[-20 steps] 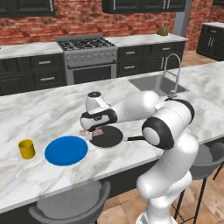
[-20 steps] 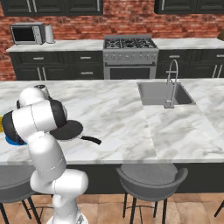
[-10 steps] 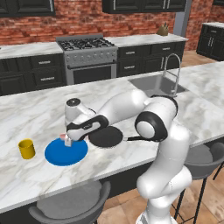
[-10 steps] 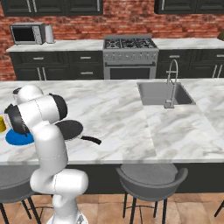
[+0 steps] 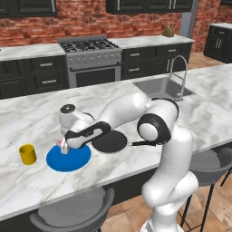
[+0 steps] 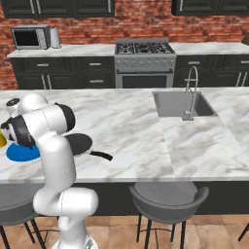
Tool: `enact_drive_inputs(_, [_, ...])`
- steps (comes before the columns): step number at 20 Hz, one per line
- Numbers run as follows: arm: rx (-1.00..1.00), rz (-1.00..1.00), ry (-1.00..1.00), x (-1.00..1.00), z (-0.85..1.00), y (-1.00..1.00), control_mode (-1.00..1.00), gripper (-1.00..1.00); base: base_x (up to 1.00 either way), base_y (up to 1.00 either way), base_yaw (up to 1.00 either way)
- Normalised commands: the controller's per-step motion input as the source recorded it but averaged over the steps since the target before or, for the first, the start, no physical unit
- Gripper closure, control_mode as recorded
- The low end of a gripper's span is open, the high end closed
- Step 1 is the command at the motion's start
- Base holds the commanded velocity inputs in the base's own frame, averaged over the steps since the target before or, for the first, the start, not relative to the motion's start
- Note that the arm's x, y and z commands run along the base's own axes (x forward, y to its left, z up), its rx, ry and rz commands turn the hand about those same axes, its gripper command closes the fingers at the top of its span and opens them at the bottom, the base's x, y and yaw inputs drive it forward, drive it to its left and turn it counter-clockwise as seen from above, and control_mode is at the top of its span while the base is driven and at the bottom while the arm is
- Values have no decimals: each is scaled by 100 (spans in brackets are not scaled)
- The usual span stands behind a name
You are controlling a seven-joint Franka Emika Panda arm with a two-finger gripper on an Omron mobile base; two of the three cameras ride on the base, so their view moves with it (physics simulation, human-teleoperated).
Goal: Pick up the pan with the steak in it and place it on the dining table. Then place the steak on the plate.
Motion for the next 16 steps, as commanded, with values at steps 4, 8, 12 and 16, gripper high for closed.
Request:
enact_drive_inputs(4, [0,0,0,0,-17,5,-100,100,0,0,0])
enact_drive_inputs(8, [-1,0,0,0,-22,8,-100,100,0,0,0])
enact_drive_inputs(12, [-5,0,0,0,-24,9,-100,100,0,0,0])
enact_drive_inputs(16, [-5,0,0,0,-17,8,-100,100,0,0,0])
